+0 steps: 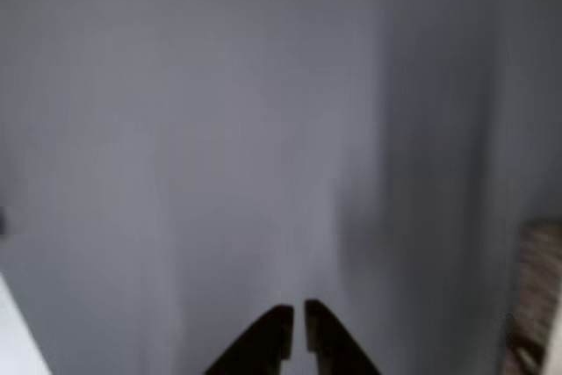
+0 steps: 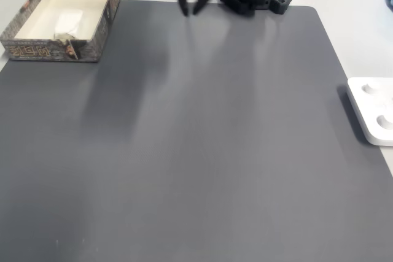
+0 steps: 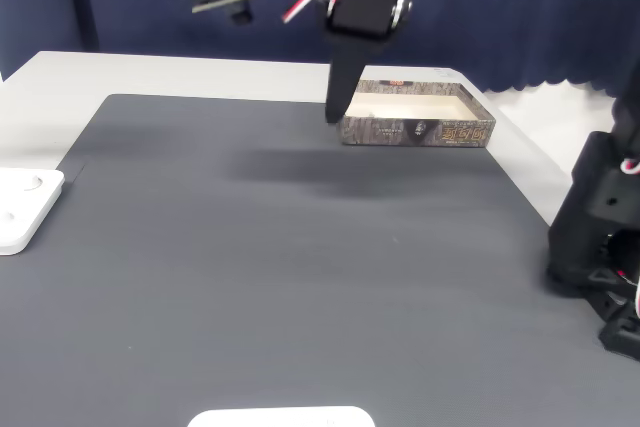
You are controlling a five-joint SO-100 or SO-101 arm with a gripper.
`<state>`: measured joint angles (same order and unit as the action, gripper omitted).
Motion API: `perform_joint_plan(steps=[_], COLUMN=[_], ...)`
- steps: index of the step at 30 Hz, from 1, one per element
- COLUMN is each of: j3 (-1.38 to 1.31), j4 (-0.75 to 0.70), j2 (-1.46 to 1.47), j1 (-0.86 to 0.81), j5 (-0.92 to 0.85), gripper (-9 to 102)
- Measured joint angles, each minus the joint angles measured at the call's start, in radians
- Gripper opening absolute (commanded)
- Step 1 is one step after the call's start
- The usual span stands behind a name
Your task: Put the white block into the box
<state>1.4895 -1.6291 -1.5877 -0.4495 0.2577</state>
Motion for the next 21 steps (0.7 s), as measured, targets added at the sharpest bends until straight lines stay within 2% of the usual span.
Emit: perform_joint_plan(steps=[10,15,21], j3=[0.100,0.232,0.526], j4=[0.048,0.080,0.178], j2=[-0.003,-0.130,-0.397], j1=[0.239,0.259,0.259], j5=[-0.097,-0.120,-0.213], gripper=[-2,-2,-2])
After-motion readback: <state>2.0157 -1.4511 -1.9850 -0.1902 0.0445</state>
